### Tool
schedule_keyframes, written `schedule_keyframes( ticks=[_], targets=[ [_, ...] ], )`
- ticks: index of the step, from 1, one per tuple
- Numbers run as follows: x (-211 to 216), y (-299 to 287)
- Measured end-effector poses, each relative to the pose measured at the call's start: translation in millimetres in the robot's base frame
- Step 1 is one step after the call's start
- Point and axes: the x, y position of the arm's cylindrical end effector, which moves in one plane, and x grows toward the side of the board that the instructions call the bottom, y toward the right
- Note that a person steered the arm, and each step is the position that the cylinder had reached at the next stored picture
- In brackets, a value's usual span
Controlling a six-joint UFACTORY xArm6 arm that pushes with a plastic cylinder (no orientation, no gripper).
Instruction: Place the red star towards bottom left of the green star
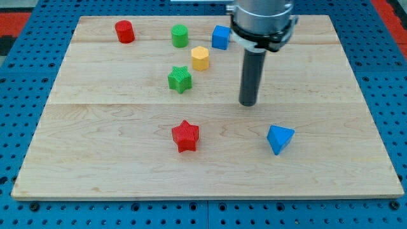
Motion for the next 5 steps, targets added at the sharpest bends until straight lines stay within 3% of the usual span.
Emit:
schedule_keyframes(
  ticks=[1, 2, 5],
  targets=[
    [29, 57],
    [89, 46],
    [98, -46]
  ],
)
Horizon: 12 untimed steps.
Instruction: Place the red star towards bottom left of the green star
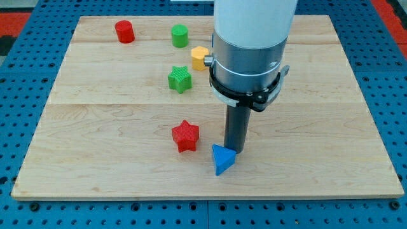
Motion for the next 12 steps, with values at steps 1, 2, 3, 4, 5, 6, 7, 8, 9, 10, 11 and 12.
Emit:
schedule_keyframes(
  ticks=[1, 2, 3, 4, 5, 6, 7, 8, 9, 10, 11, 12],
  targets=[
    [-2, -54],
    [-12, -102],
    [-24, -101],
    [-24, -21],
    [16, 41],
    [37, 74],
    [56, 119],
    [64, 122],
    [72, 118],
    [68, 48],
    [67, -24],
    [35, -27]
  ],
)
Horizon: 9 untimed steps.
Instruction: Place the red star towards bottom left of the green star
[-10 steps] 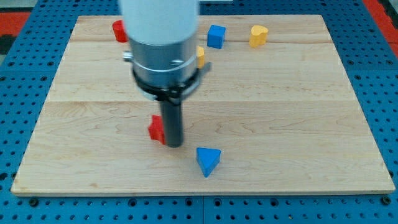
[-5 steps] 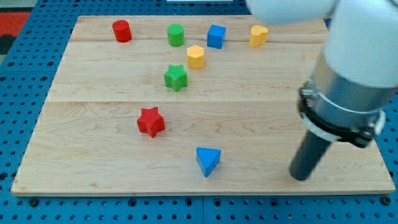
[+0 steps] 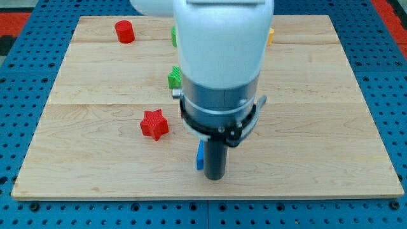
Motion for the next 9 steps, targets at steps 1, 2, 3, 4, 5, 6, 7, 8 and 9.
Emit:
schedule_keyframes(
  ticks=[1, 2, 3, 4, 5, 6, 7, 8, 9],
  targets=[
    [-15, 35],
    [-23, 31],
    [-17, -55],
    [-21, -95],
    [-42, -96],
    [-48, -131],
    [-61, -141],
    [-86, -130],
    [-105, -120]
  ],
)
